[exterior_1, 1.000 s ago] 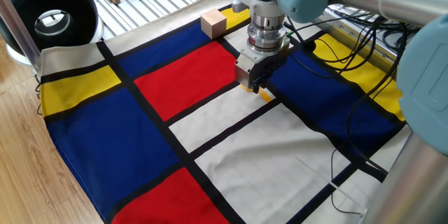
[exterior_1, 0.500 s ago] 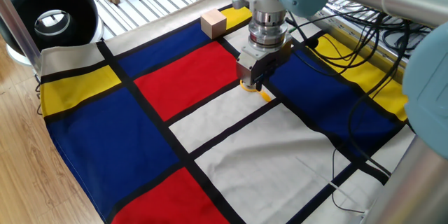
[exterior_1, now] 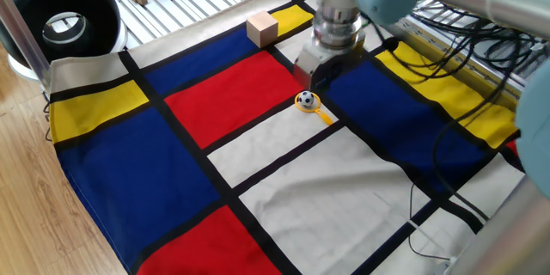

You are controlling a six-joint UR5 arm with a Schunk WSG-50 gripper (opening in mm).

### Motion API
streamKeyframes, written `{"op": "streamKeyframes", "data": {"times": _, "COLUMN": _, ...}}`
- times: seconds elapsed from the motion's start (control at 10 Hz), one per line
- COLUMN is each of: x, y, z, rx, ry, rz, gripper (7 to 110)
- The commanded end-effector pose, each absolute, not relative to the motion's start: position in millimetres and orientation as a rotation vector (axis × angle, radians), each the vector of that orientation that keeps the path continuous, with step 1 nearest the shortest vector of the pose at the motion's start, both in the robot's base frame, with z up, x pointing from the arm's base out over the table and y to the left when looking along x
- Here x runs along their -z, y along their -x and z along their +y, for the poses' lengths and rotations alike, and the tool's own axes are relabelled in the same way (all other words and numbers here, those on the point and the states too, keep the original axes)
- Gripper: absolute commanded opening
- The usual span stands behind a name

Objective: Attach the bubble ring to the ball

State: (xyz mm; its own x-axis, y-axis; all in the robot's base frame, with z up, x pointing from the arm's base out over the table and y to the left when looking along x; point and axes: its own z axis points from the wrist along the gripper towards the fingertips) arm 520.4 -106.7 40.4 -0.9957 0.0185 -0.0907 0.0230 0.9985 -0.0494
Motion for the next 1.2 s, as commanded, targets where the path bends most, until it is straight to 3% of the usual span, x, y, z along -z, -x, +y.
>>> {"op": "streamKeyframes", "data": {"times": 0.0, "x": -57.2, "y": -560.7, "z": -151.8, "rx": 0.034, "ry": -0.08, "rz": 2.822, "gripper": 7}}
{"op": "streamKeyframes", "data": {"times": 0.2, "x": -48.1, "y": -568.9, "z": -148.5, "rx": -0.08, "ry": -0.108, "rz": 2.766, "gripper": 7}}
{"op": "streamKeyframes", "data": {"times": 1.1, "x": -28.6, "y": -504.1, "z": -144.2, "rx": 0.044, "ry": 0.1, "rz": 3.01, "gripper": 7}}
